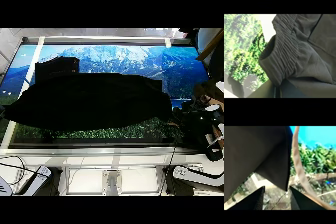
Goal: Fold the clothes and pants, and hang the long-sleeved shirts on hangers.
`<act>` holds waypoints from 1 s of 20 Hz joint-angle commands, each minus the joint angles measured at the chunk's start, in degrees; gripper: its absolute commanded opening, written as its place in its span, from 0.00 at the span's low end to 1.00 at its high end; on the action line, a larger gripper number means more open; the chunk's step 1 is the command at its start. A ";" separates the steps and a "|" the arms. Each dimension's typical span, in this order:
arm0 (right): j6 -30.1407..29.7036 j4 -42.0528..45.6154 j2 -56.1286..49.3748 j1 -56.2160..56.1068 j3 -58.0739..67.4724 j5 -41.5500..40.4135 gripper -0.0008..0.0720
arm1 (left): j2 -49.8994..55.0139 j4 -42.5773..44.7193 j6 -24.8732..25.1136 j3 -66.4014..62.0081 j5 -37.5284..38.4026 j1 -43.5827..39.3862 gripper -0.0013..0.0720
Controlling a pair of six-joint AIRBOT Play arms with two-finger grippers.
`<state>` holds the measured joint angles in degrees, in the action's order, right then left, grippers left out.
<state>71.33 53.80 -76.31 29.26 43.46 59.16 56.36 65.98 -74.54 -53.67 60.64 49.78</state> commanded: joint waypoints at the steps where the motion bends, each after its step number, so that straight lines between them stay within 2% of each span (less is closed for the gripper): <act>1: -0.52 -1.27 -0.66 -0.81 -1.05 -5.88 0.49 | 0.02 0.02 0.00 0.02 0.07 -0.02 0.04; 7: -0.50 -1.70 -3.30 -3.78 -1.05 -7.98 0.47 | 0.02 0.02 0.00 0.02 0.07 -0.02 0.04; 8: -0.50 -1.79 -3.50 -4.26 -1.05 -7.76 0.40 | 0.02 0.02 0.00 0.02 0.07 -0.02 0.04; 9: -0.50 -2.08 -3.30 -4.28 -1.03 -7.23 0.14 | 0.02 0.02 0.00 0.02 0.07 -0.02 0.04; 10: -0.52 -2.32 -2.80 -4.11 -0.81 -5.90 0.03 | 0.00 0.02 0.00 -0.02 0.07 0.02 0.04; 16: -0.50 5.44 7.96 2.84 5.38 9.11 0.02 | -0.66 0.02 -0.04 -3.43 2.93 3.19 0.04; 20: -0.55 7.74 15.08 8.04 6.60 12.72 0.02 | -1.01 0.11 0.00 -2.73 7.28 3.96 0.04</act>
<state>70.81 58.87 -65.65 34.15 48.97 67.40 55.55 65.98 -74.56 -56.55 64.95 53.04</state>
